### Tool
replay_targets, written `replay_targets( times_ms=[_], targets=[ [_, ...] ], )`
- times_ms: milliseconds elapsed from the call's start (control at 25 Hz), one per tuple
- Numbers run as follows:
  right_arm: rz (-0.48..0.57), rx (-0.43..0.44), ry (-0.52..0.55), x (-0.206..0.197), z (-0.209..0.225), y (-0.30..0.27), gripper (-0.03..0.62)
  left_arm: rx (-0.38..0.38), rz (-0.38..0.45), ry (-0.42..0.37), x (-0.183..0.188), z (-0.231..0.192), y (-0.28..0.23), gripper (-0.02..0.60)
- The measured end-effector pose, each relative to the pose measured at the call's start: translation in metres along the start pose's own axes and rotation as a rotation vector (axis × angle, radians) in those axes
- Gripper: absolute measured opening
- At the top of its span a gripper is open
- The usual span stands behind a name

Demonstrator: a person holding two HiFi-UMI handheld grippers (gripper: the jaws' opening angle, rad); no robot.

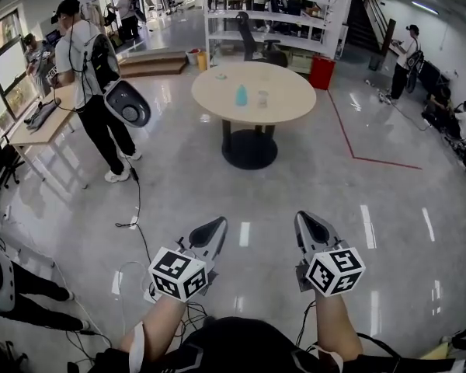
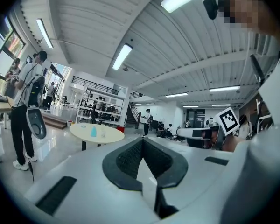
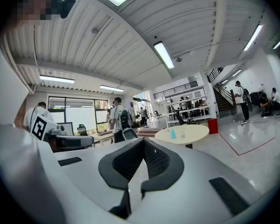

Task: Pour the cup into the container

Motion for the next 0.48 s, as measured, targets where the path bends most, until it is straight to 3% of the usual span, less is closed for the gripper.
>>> replay_targets(
  times_ms=[480],
  targets=[
    [-0.003, 0.012, 0.057, 0.002, -0.025, -0.017, 0.005, 0.030, 0.007, 0.001, 0.000, -0.029, 0.023, -0.008]
  ],
)
Point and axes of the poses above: the fingertips, and each gripper's own axes: y backward along the fingers, z to its right, x out of its top, the point moved 1 cm from there along y, backward along the fingers, and after that the axes turned 6 degrees about -y, right-handed, at the moved point
